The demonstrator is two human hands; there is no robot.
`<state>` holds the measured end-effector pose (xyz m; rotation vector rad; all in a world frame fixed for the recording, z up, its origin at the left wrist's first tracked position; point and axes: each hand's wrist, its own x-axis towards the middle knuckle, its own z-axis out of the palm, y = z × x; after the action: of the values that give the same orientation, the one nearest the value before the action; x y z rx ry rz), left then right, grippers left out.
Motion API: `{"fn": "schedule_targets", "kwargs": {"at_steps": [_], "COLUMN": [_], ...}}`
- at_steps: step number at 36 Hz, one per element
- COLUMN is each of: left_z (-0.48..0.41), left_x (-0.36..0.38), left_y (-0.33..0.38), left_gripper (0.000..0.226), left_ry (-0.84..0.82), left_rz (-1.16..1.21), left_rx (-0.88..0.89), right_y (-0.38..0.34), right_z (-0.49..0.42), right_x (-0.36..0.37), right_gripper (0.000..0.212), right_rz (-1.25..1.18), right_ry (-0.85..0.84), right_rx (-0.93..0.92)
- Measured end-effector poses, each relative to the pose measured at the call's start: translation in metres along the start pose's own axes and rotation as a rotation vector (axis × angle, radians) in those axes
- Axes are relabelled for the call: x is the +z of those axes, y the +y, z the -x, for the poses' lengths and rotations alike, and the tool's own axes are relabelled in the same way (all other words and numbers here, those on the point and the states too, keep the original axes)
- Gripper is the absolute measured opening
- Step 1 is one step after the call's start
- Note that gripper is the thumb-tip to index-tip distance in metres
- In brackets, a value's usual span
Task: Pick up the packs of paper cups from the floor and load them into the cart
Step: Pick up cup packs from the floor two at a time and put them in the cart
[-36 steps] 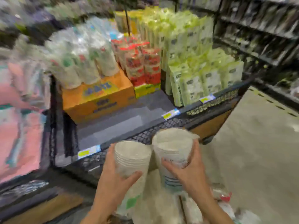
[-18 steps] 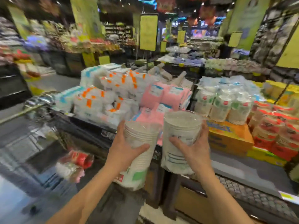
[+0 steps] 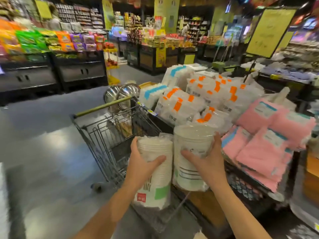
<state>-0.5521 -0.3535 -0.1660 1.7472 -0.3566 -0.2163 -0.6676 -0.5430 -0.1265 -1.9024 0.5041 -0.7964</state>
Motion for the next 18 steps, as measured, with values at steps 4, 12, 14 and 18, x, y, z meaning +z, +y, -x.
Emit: {"fn": "schedule_targets", "kwargs": {"at_steps": [4,12,14,18], "left_z": [-0.035,-0.102,-0.119,-0.149], "left_x": [-0.028,-0.043,-0.041,-0.033], "left_y": [-0.023,-0.075,-0.085,-0.103], "left_gripper": [0.115,0.111,0.115,0.115], "left_ry": [0.049,0.186,0.232,0.322], "left_rz": [0.021,0.127,0.135,0.181], "left_rx": [-0.064,-0.232,-0.29,-0.39], "right_y": [0.003,0.033,0.045,0.071], "right_z": [-0.026,-0.09,-0.112,-0.153], "right_x": [0.051,0.111,0.122,0.144], "right_gripper": [0.137,0.12,0.111,0.11], "right_rz": [0.033,0.06,0.072,0.087], "right_ry": [-0.069,-0.162,-0.202,-0.288], "right_rx": [0.045,0.034,0.043,0.049]}}
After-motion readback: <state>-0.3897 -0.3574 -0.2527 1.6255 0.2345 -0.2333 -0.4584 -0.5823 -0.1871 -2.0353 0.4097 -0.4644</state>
